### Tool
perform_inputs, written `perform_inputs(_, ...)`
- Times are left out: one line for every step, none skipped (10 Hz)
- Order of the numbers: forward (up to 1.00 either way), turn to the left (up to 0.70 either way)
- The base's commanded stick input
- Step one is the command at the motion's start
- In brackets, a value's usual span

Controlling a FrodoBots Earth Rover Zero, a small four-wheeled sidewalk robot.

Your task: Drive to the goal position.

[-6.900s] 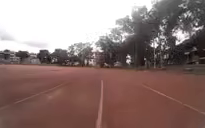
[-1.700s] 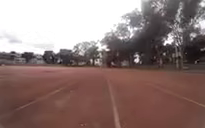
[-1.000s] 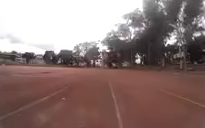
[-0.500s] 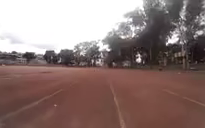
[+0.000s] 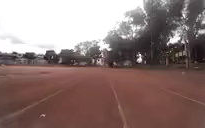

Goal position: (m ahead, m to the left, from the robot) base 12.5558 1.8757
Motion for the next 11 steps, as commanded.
perform_inputs(0.70, 0.00)
perform_inputs(0.70, 0.00)
perform_inputs(0.70, 0.00)
perform_inputs(0.70, 0.00)
perform_inputs(0.70, 0.00)
perform_inputs(0.70, 0.00)
perform_inputs(0.70, 0.00)
perform_inputs(0.70, 0.00)
perform_inputs(0.70, 0.00)
perform_inputs(0.70, 0.00)
perform_inputs(0.70, 0.00)
